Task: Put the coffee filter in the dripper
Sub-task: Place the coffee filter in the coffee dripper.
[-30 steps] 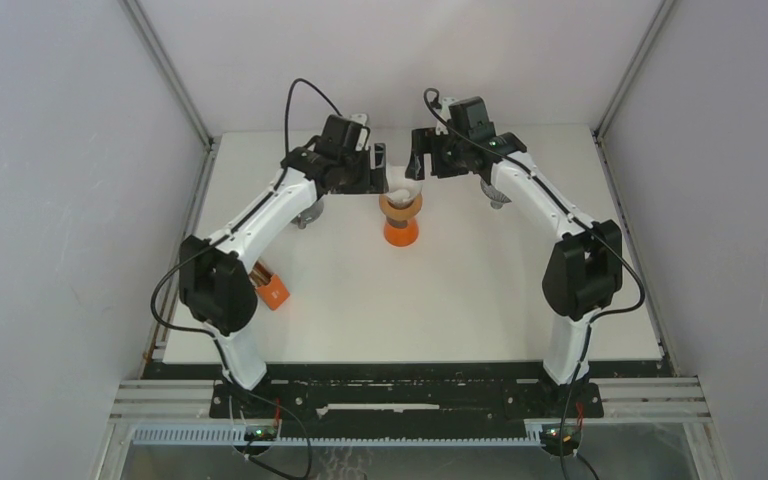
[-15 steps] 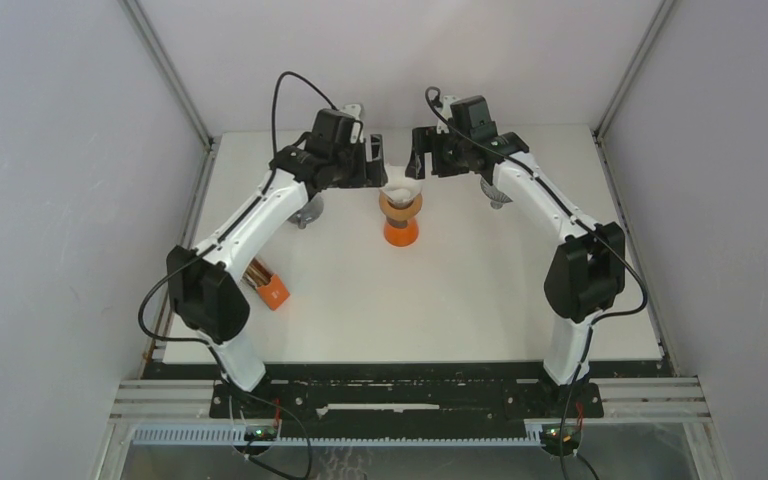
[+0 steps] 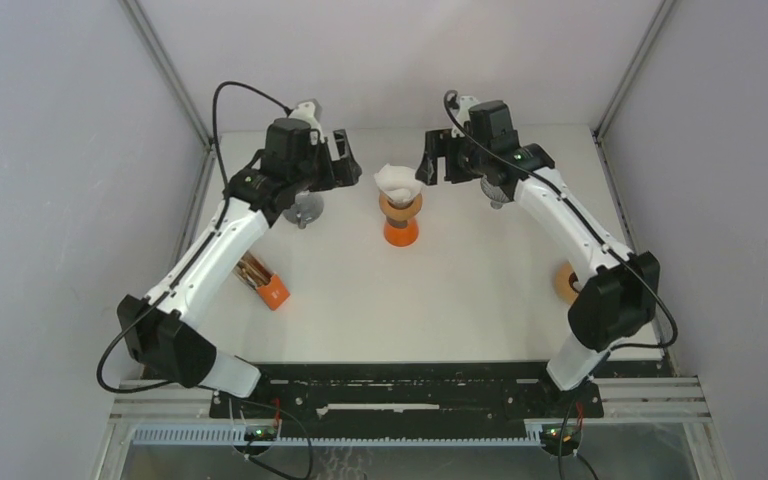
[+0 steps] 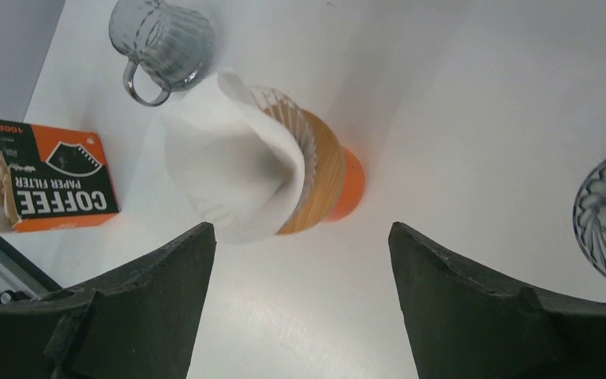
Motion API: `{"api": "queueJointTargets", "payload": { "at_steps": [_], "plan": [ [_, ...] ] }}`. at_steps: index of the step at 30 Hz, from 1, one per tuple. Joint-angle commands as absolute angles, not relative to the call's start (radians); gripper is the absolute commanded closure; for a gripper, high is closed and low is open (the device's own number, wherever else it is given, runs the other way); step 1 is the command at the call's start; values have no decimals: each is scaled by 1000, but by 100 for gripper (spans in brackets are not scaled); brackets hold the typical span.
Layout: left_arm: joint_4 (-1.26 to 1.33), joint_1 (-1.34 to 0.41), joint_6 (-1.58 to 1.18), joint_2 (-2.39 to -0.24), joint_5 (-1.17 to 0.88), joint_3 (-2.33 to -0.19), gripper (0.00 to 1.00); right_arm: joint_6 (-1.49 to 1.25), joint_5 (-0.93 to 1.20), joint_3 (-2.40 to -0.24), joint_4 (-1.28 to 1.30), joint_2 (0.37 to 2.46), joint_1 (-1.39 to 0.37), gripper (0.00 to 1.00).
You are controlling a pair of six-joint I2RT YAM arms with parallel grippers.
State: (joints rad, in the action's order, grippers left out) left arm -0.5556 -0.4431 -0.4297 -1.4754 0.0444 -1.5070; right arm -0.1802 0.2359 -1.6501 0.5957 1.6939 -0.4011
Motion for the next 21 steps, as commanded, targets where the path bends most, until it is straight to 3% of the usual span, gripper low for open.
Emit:
{"api": "queueJointTargets", "payload": {
  "at_steps": [1, 10, 15, 21],
  "plan": [
    [-502, -420, -449, -1369, 101, -1401, 9, -167, 203, -1572, 546, 1562, -405, 11],
    [-479, -372, -471, -1202, 132, -1194, 9, -182, 168, -1361, 456, 1369, -407, 11],
    [-446, -385, -518, -1188, 60, -1157, 9, -183, 175, -1348, 448, 1384, -410, 11],
    [-442, -455, -505, -1275, 80, -1257, 9, -161, 215, -1418, 413, 1472, -407, 11]
  ]
}}
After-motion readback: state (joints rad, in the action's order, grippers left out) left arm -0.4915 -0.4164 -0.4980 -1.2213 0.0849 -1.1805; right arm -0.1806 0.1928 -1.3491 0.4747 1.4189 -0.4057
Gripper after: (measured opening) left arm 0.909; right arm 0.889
